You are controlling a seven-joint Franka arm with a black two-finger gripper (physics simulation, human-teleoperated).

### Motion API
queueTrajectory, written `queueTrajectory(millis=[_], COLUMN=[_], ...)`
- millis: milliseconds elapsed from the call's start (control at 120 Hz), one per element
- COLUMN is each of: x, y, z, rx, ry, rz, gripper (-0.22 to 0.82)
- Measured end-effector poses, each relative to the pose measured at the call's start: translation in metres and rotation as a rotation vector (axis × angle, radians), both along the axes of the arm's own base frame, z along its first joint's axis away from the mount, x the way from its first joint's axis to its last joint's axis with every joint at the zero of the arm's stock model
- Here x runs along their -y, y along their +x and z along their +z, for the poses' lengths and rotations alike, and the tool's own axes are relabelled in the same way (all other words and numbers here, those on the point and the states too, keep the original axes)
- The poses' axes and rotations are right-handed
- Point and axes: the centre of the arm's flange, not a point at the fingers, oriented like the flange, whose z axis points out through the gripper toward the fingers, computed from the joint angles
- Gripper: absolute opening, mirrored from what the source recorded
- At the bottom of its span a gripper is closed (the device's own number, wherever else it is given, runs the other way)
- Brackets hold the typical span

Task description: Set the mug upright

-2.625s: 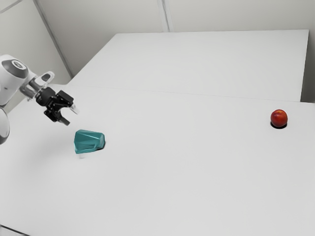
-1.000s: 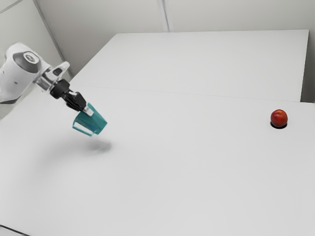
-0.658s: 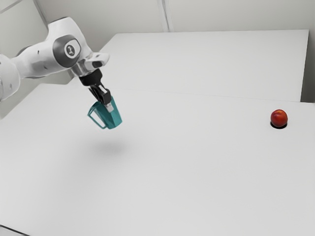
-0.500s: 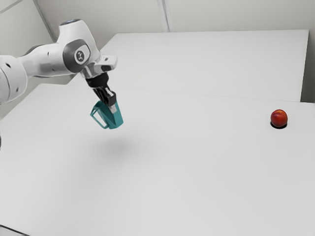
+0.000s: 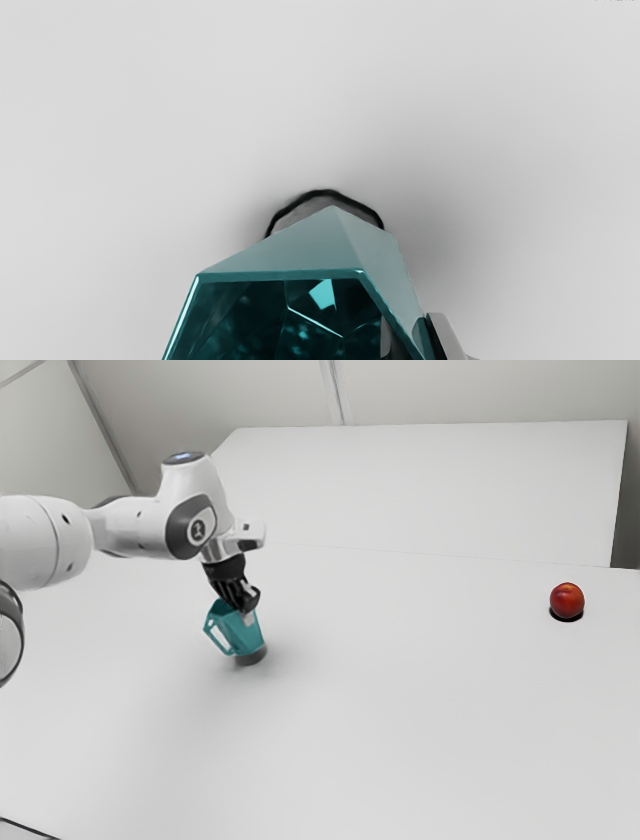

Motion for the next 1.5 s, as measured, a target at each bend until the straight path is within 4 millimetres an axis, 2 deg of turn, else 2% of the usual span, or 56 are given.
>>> queueTrajectory(millis=[233, 350, 467, 633, 767, 967, 1033, 1117, 1200, 1500], x=[0.001, 0.005, 0.007, 0.007, 0.007, 0.004, 0.004, 0.005, 0.005, 0.006], y=[0.004, 0.005, 0.005, 0.003, 0.01, 0.028, 0.024, 0.014, 0.006, -0.006], z=[-0.026, -0.027, -0.02, 0.011, 0.05, 0.143, 0.172, 0.196, 0.207, 0.212], rx=[-0.019, -0.018, -0.007, 0.024, 0.05, 0.112, 0.126, 0.129, 0.119, 0.068], ry=[0.001, -0.005, -0.007, -0.009, -0.021, -0.042, -0.045, -0.045, -0.043, -0.041], rz=[0.042, 0.05, 0.058, 0.066, 0.075, 0.09, 0.091, 0.094, 0.096, 0.105], gripper=[-0.15, 0.09, 0.31, 0.47, 0.53, 0.58, 0.58, 0.59, 0.6, 0.6])
